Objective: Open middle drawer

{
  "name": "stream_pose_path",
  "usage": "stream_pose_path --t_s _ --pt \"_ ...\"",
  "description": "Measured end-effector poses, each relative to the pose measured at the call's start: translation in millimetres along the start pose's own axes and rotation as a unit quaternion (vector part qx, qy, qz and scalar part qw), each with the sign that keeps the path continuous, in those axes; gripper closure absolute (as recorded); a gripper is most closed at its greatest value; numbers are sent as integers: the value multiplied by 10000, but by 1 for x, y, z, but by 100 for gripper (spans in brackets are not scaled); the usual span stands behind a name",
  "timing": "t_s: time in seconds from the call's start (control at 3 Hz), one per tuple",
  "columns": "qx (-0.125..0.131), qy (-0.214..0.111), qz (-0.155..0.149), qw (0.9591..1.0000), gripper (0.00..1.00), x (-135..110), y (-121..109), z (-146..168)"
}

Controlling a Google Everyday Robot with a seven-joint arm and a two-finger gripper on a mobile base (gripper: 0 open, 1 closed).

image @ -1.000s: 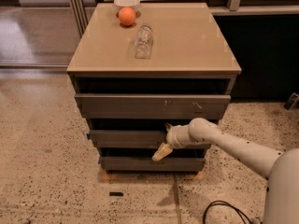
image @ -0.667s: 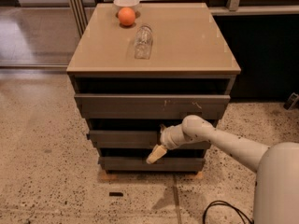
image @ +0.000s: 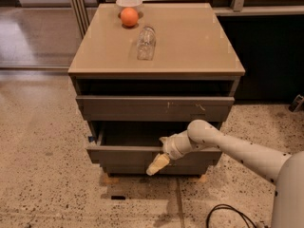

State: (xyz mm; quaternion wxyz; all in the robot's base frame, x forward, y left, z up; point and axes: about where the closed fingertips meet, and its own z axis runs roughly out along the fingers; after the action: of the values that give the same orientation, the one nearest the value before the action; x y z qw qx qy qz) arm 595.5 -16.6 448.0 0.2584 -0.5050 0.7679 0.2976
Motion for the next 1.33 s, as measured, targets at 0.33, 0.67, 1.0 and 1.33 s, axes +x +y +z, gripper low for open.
stream_pose_path --t_s 0.33,0.67,1.0,1.33 --pt "-139 2 -57 9999 0 7 15 5" --pt "-324 65 25 9995 0 16 44 -6" --pt "-357 74 39 9993 0 16 46 -4" --pt "-428 108 80 9990 0 19 54 -3"
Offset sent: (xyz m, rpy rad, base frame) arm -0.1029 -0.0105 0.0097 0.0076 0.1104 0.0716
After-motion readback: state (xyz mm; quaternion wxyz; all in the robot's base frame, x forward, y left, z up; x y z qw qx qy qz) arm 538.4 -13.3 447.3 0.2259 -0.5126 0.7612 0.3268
